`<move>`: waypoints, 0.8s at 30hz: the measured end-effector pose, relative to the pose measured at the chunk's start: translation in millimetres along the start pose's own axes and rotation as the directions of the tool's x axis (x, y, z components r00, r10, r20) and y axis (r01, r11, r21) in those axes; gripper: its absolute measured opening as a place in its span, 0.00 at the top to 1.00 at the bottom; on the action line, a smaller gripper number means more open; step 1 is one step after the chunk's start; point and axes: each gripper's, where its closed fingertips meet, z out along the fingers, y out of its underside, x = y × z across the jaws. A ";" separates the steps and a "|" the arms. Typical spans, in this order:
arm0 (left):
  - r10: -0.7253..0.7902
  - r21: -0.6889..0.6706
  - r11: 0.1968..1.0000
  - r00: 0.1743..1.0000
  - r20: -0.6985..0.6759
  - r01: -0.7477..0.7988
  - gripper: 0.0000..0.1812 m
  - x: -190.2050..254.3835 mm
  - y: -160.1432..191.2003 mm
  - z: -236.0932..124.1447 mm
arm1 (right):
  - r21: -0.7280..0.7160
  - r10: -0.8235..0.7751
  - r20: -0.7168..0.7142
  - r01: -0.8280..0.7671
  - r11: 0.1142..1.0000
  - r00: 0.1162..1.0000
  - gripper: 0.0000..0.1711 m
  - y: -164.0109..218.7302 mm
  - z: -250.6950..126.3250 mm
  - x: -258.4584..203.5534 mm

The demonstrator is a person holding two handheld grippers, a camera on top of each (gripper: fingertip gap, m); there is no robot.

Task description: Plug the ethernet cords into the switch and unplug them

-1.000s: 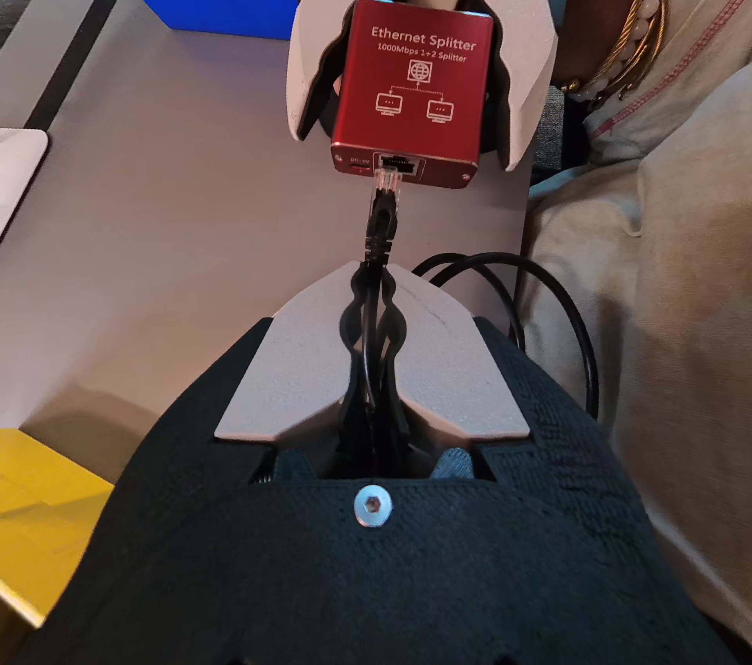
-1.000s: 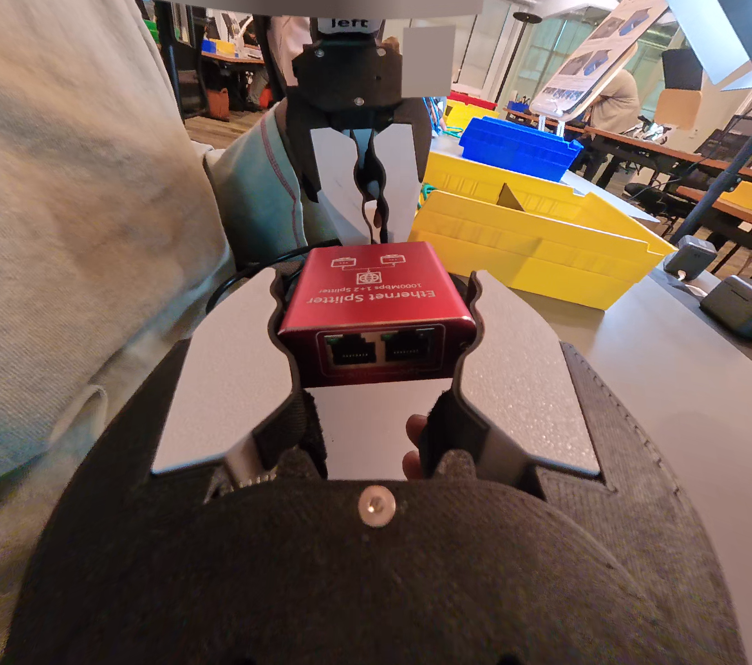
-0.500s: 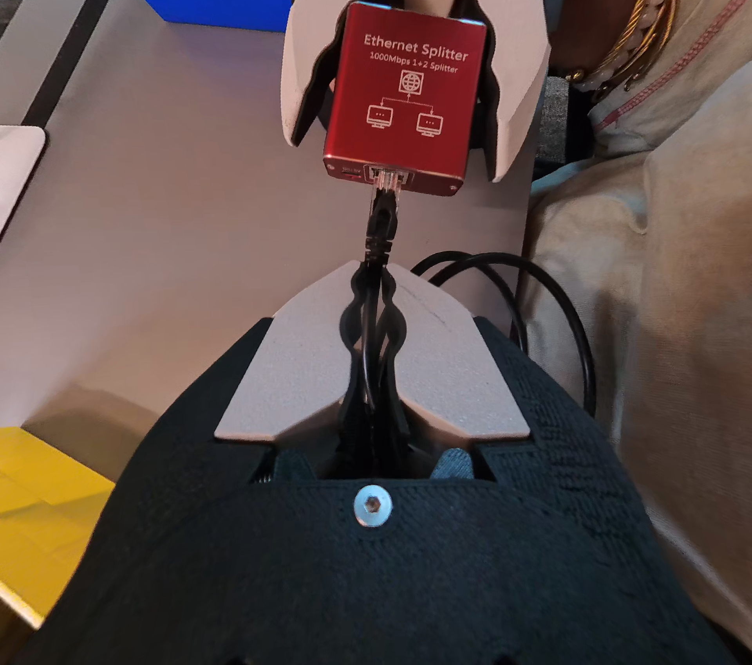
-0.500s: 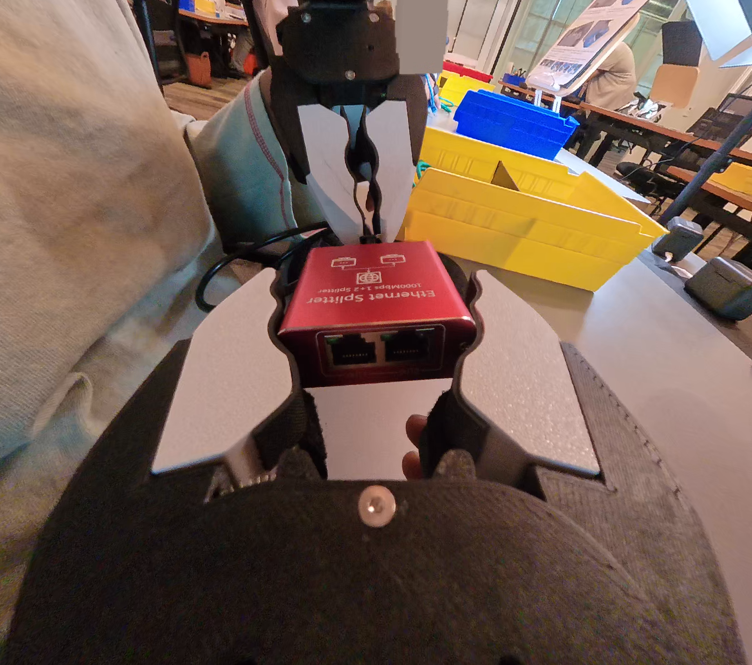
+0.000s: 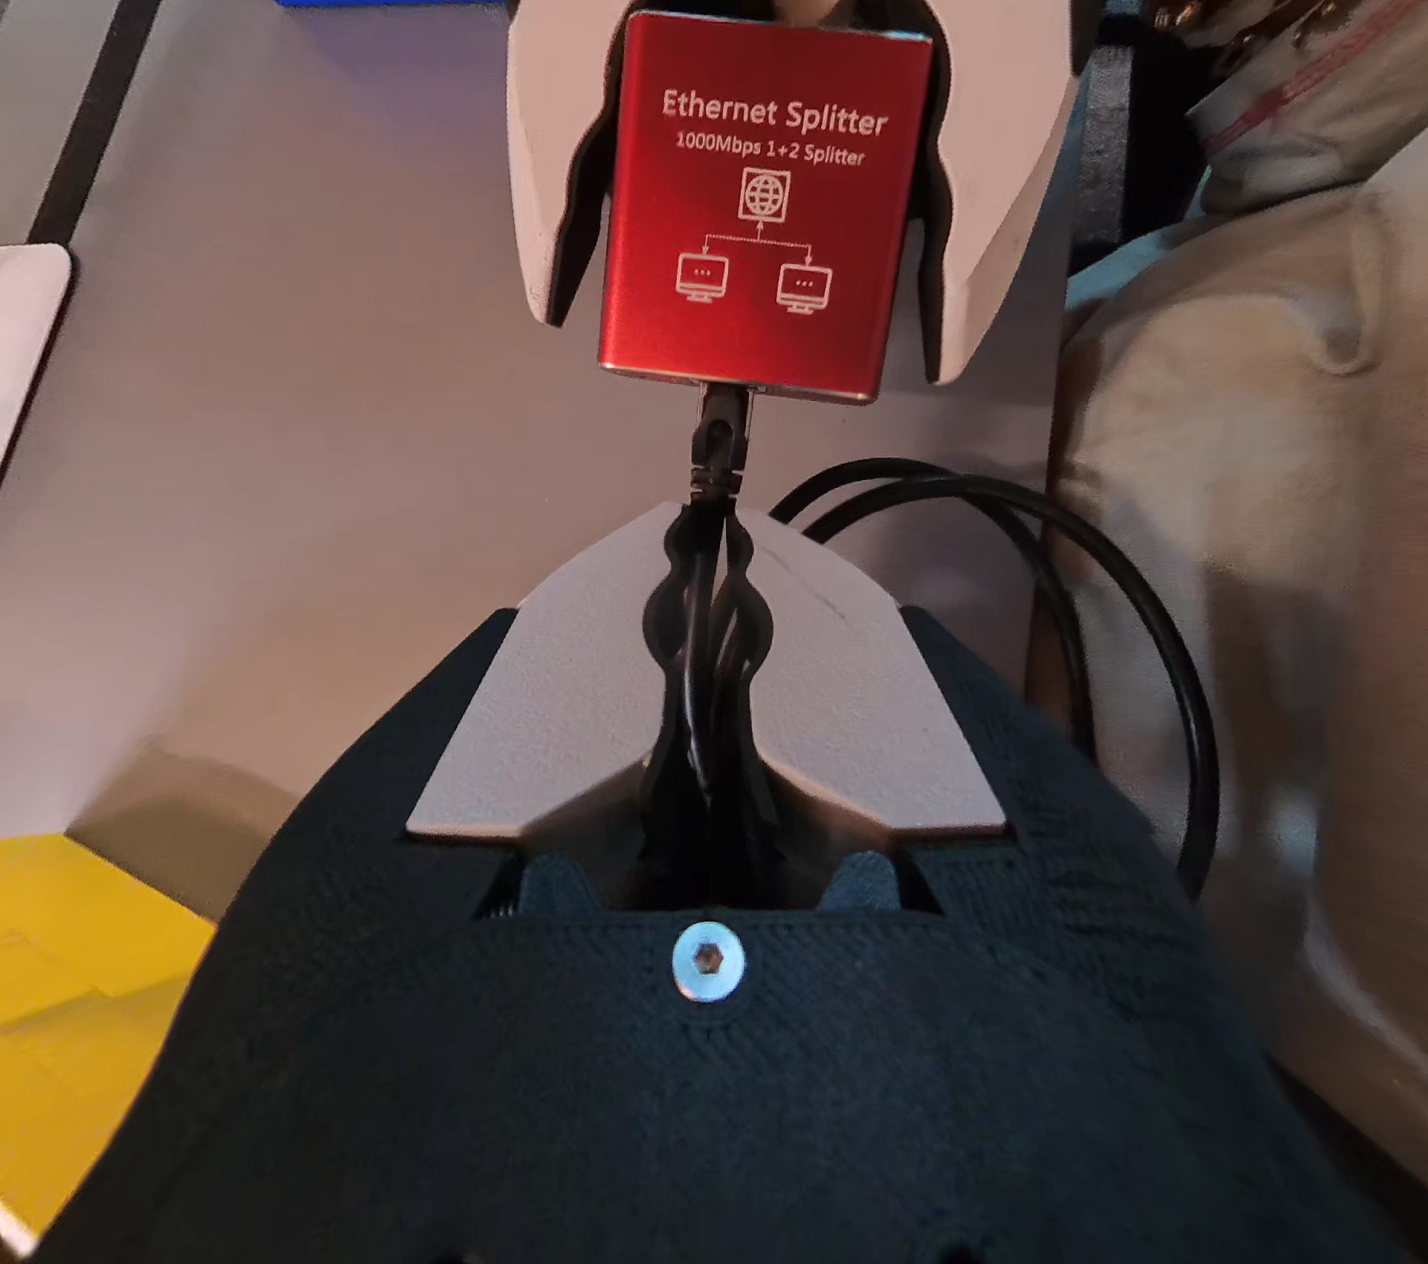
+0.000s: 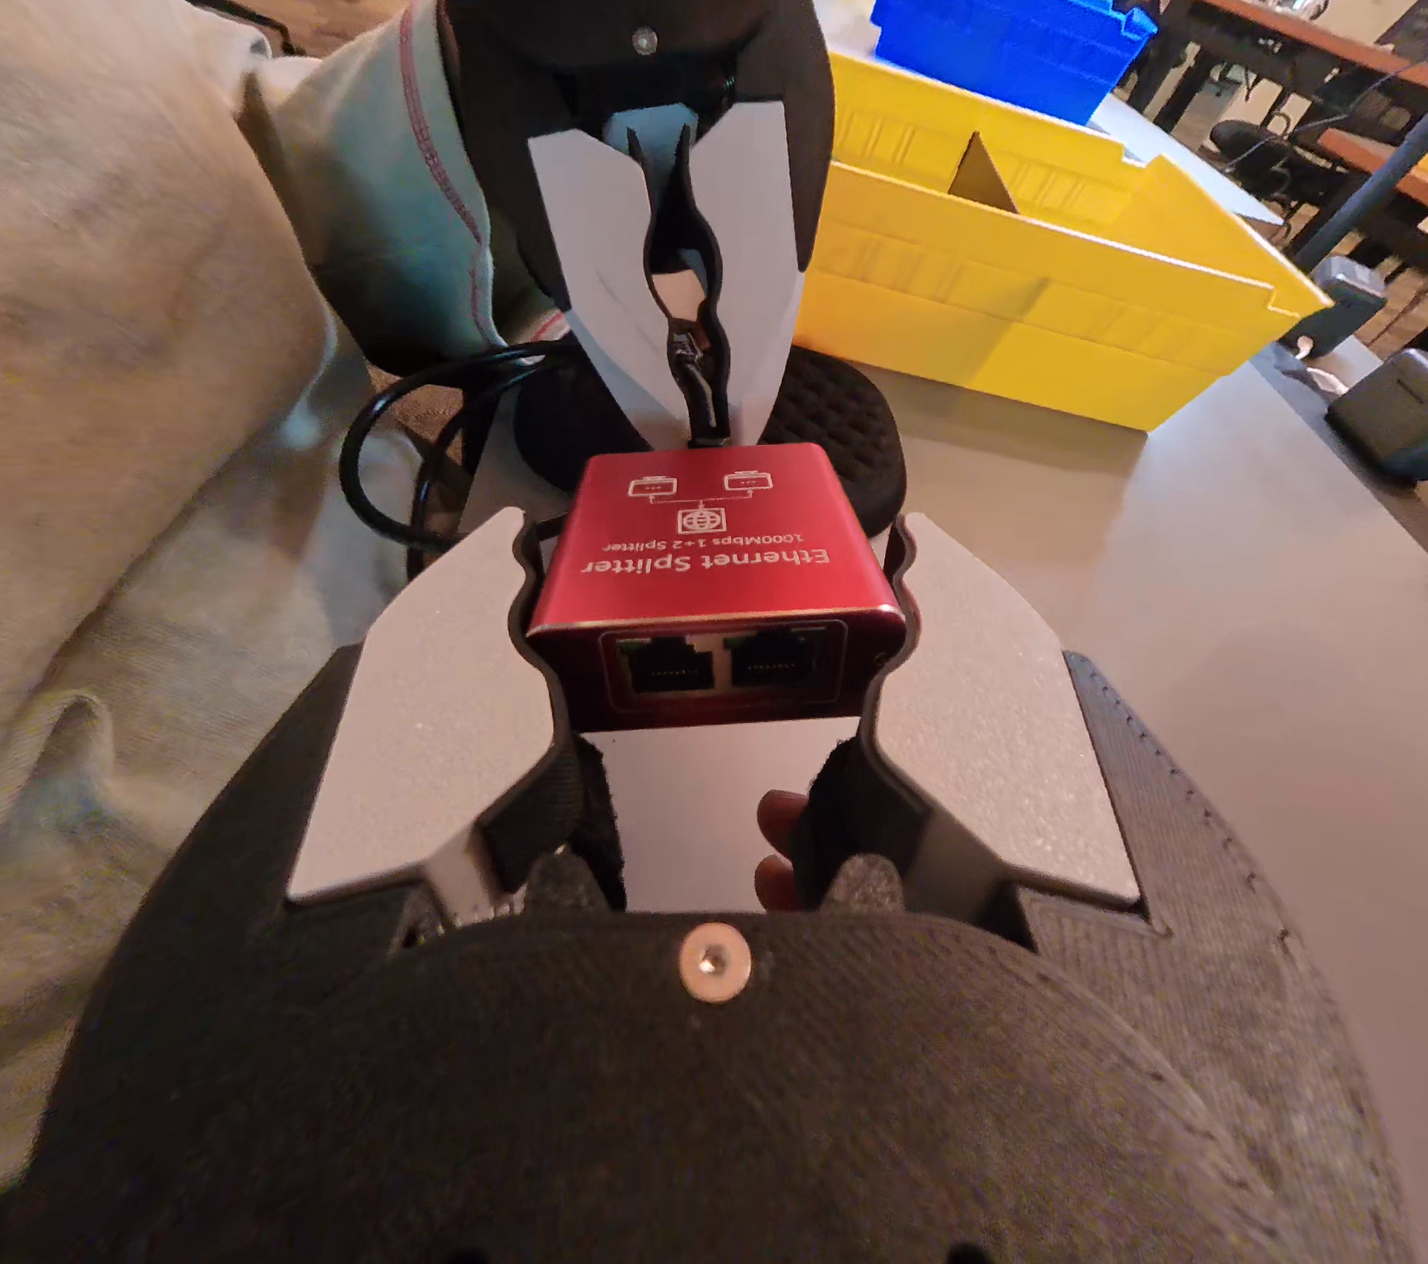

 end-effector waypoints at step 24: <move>-0.255 0.475 0.308 0.553 -0.793 0.824 0.70 -0.4 -114.9 -52.8 | -0.249 -0.608 -0.699 0.669 0.700 0.376 0.50 -107.9 -42.0 27.3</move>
